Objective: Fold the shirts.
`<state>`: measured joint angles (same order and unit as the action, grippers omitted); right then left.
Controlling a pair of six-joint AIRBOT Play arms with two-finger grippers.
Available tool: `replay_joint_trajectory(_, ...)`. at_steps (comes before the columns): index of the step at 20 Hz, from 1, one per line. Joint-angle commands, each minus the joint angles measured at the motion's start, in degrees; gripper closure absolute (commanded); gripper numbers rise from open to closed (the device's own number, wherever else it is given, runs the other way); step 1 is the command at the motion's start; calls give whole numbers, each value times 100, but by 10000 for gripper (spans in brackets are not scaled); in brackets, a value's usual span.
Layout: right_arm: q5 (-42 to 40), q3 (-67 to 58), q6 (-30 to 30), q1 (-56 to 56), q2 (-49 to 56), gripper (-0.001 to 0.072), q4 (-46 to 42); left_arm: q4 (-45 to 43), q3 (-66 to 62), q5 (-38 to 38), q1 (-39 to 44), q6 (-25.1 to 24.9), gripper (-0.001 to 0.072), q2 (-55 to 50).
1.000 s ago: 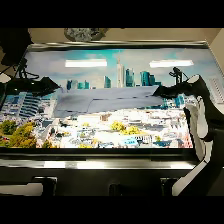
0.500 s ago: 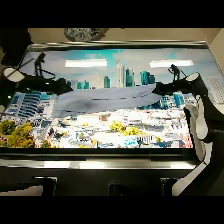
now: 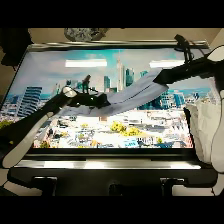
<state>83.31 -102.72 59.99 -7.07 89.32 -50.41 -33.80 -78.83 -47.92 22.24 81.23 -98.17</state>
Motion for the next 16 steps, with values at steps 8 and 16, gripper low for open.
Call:
replay_joint_trajectory(8,400,0,188,310,-1576,665,-188,1589,-267,573,949,-339,680,-1051)
replay_joint_trajectory(16,-1016,0,175,1397,-579,665,284,-1727,-42,278,-719,328,683,1178)
